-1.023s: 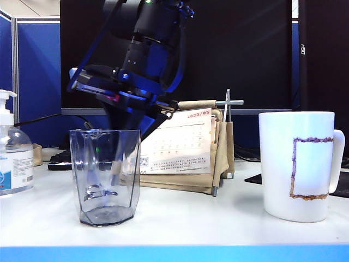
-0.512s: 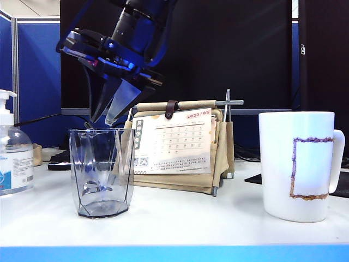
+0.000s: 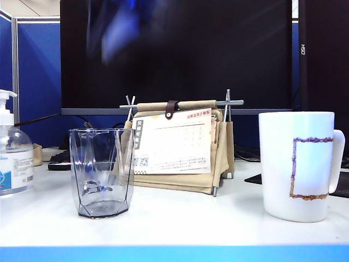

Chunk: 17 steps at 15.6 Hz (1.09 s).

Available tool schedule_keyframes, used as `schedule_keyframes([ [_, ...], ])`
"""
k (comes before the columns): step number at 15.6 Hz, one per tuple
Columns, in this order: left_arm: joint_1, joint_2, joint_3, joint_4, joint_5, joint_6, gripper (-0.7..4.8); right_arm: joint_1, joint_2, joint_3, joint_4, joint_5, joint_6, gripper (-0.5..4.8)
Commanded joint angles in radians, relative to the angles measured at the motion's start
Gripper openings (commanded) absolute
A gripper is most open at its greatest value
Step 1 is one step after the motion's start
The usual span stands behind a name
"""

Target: Swap the positions of the transparent plastic cup and the white ceramic cup.

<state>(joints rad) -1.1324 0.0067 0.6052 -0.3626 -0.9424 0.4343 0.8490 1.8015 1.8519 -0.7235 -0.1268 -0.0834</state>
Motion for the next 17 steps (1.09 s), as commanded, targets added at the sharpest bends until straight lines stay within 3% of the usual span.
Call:
schedule_keyframes([
  [1, 0.001, -0.002, 0.072, 0.175, 0.18, 0.074, -0.06, -0.003, -0.196, 0.008, 0.086, 0.056, -0.076, 1.53],
  [3, 0.001, -0.002, 0.149, 0.201, 0.294, 0.15, -0.06, -0.003, -0.348, 0.007, 0.075, 0.112, -0.114, 1.53],
  [7, 0.057, -0.001, 0.242, 0.122, 0.267, 0.291, -0.06, -0.003, -0.673, -0.055, -0.037, 0.273, -0.119, 1.53],
  [9, 0.202, -0.002, 0.244, 0.093, 0.189, 0.414, -0.06, -0.003, -0.91, -0.283, -0.023, 0.428, -0.041, 1.48],
  [11, 0.383, -0.002, 0.243, 0.089, 0.179, 0.449, -0.06, -0.003, -1.168, -0.562, 0.072, 0.446, 0.092, 1.48],
  [12, 0.509, -0.001, 0.24, 0.089, 0.103, 0.438, -0.06, -0.003, -1.326, -0.735, 0.156, 0.447, 0.156, 1.47],
  [14, 0.633, -0.001, 0.234, 0.053, 0.091, 0.369, -0.06, -0.003, -1.521, -0.946, 0.25, 0.454, 0.232, 1.47],
  [15, 0.684, -0.001, 0.232, 0.027, 0.109, 0.261, -0.06, -0.004, -1.604, -1.036, 0.275, 0.473, 0.237, 1.47],
  [16, 0.752, -0.001, 0.22, -0.031, 0.219, 0.014, -0.06, -0.003, -1.693, -1.141, 0.28, 0.467, 0.249, 1.47],
  [17, 0.798, -0.001, 0.211, -0.079, 0.293, -0.079, -0.06, -0.002, -1.73, -1.189, 0.28, 0.466, 0.251, 1.48],
])
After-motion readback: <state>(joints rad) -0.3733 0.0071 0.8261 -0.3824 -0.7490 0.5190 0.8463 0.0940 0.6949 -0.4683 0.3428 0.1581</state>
